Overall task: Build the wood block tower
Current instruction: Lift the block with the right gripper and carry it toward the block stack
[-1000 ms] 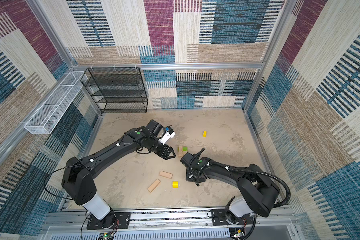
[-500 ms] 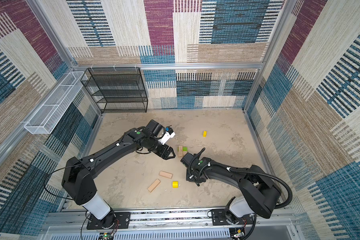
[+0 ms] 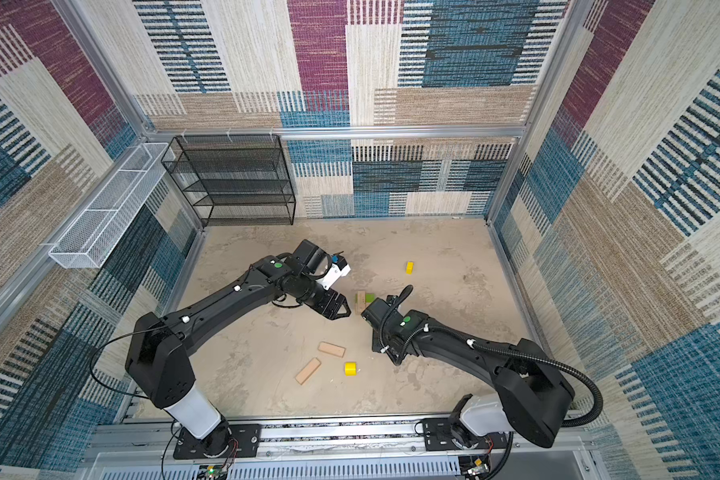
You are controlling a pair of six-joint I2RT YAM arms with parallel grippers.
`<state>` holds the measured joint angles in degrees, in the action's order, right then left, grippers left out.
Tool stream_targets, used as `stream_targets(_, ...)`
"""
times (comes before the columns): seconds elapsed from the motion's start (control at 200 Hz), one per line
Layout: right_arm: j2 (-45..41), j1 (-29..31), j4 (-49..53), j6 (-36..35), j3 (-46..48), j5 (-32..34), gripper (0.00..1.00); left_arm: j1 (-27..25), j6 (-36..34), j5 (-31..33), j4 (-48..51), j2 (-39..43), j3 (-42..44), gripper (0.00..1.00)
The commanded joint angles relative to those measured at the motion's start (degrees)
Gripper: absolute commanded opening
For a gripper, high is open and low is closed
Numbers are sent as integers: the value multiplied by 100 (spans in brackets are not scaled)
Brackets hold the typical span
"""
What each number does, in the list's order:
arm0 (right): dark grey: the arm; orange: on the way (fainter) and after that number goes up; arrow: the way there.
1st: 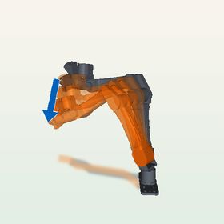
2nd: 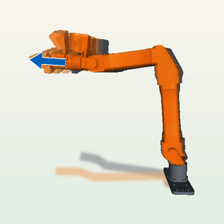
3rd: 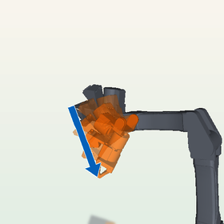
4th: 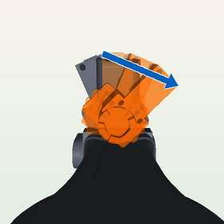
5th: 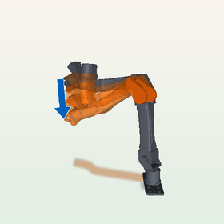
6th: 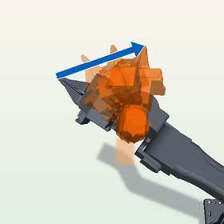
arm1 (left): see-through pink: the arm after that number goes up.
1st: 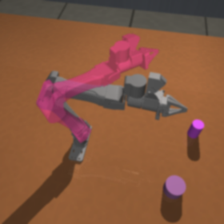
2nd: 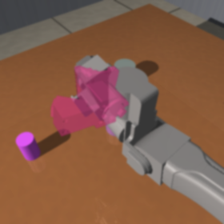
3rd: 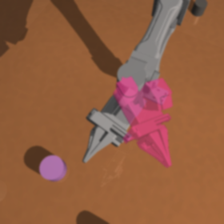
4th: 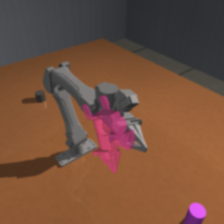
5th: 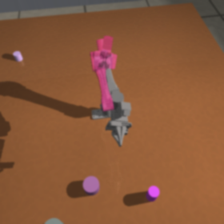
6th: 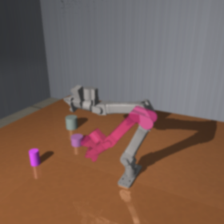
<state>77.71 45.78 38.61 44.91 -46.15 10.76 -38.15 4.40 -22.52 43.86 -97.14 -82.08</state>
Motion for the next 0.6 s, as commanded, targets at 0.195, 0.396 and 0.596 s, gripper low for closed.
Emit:
stream_targets(0.195, -248, 2, -407, -605, -45, 113, 0, 10, -36, 75, 26, 17, -35, 77)
stream_targets(0.396, -254, -43, -422, -1073, -211, 15, 0, 18, 8, -59, 27, -28, -62, 77)
stream_targets(0.596, -290, -146, -750, -1443, -229, -190, 0, 18, -43, 102, 35, 33, -42, 76)
